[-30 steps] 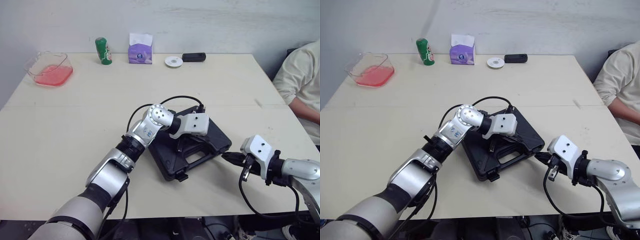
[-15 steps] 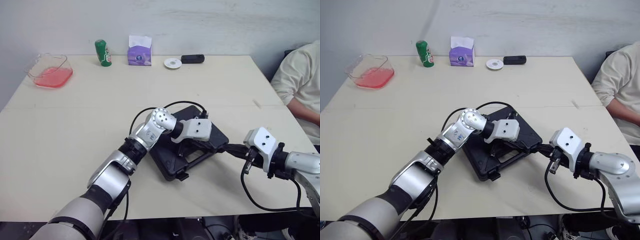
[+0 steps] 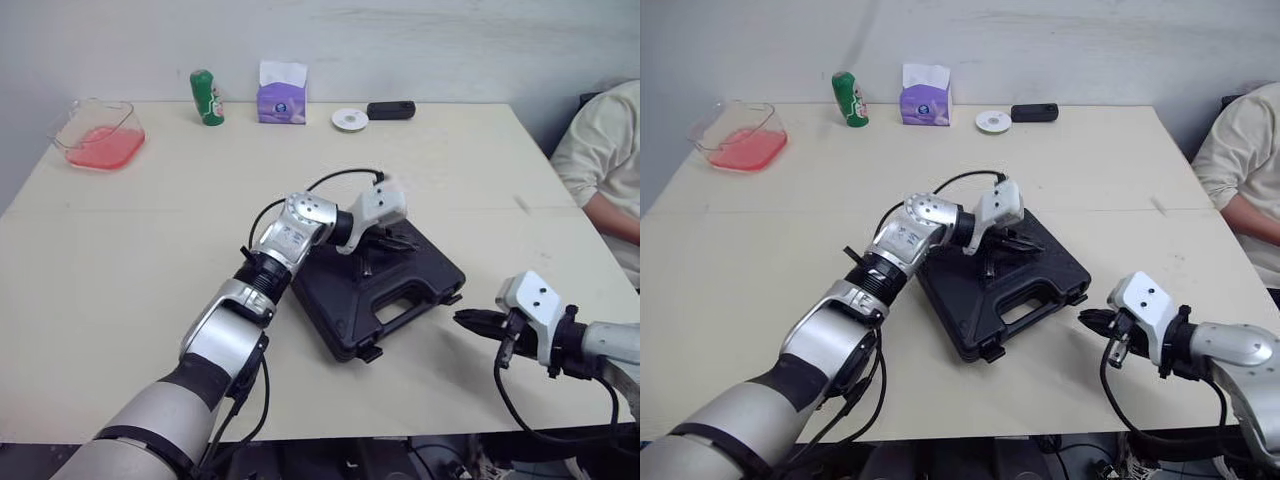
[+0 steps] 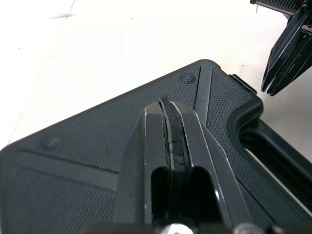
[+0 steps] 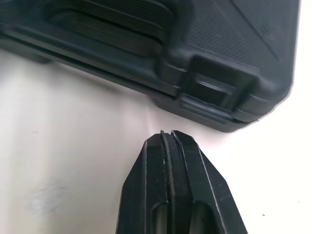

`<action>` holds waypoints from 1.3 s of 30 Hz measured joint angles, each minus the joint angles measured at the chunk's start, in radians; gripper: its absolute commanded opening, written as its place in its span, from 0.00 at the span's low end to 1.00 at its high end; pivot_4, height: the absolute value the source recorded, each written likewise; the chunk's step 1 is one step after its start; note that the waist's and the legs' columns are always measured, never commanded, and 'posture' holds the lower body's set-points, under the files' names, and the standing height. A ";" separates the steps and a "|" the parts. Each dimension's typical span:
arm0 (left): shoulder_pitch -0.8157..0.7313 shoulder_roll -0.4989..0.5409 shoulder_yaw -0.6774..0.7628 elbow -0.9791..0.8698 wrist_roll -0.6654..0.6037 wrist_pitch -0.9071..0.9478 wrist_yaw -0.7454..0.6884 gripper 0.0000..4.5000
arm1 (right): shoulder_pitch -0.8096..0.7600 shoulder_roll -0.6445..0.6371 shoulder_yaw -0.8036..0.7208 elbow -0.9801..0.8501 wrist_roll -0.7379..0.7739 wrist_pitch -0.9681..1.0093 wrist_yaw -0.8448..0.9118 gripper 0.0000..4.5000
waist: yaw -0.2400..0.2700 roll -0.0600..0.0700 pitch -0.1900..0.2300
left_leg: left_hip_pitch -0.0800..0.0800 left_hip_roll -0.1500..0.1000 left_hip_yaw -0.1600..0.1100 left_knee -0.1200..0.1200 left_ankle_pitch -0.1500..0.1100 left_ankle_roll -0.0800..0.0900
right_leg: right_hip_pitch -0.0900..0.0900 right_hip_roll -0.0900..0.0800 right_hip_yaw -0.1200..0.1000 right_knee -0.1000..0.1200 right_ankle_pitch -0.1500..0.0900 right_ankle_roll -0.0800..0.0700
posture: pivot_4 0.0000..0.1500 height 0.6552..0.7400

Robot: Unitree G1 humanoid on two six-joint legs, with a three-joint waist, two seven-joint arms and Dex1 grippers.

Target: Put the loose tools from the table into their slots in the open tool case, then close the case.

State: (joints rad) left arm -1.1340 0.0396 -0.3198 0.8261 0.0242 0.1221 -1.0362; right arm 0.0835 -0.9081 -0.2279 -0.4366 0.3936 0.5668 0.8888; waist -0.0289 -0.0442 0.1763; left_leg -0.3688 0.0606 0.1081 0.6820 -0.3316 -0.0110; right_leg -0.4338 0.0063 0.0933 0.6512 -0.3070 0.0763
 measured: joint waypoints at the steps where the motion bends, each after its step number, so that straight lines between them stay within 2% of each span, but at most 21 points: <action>1: 0.004 -0.002 -0.018 0.004 0.016 -0.042 -0.002 0.01 | -0.017 0.006 0.020 0.014 -0.010 0.000 -0.009 0.00 | 0.000 0.000 0.000 | 0.000 0.000 0.000 0.000 0.000 0.000 | 0.000 0.000 0.000 0.000 0.000 0.000 | 1.00 0.82; 10: 0.028 0.024 -0.103 -0.032 0.118 -0.233 -0.005 0.01 | -0.067 0.018 0.058 0.019 -0.012 0.007 -0.019 0.00 | 0.001 0.000 -0.002 | 0.004 0.001 -0.001 0.000 0.000 0.001 | 0.005 0.001 -0.001 -0.001 0.000 -0.001 | 1.00 0.82; 33: 0.029 0.024 -0.101 -0.026 0.134 -0.235 0.004 0.01 | -0.122 0.006 0.088 0.045 -0.029 0.024 0.012 0.00 | -0.003 -0.002 -0.004 | 0.011 0.001 0.001 -0.001 -0.001 0.001 | 0.009 0.001 0.004 0.000 0.000 0.000 | 1.00 0.82; 39: 0.031 0.027 -0.087 -0.030 0.133 -0.224 0.007 0.01 | -0.100 -0.025 0.038 0.024 -0.026 0.018 0.031 0.00 | -0.001 -0.002 -0.004 | 0.011 0.001 0.001 -0.001 -0.001 0.002 | 0.009 0.001 0.004 0.000 0.000 0.000 | 1.00 0.82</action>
State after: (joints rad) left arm -1.1032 0.0662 -0.4066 0.7957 0.1572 -0.1014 -1.0291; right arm -0.0160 -0.9331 -0.1903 -0.4123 0.3678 0.5850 0.9195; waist -0.0297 -0.0465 0.1726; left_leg -0.3581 0.0615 0.1089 0.6808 -0.3330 -0.0091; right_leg -0.4249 0.0074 0.0972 0.6508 -0.3071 0.0759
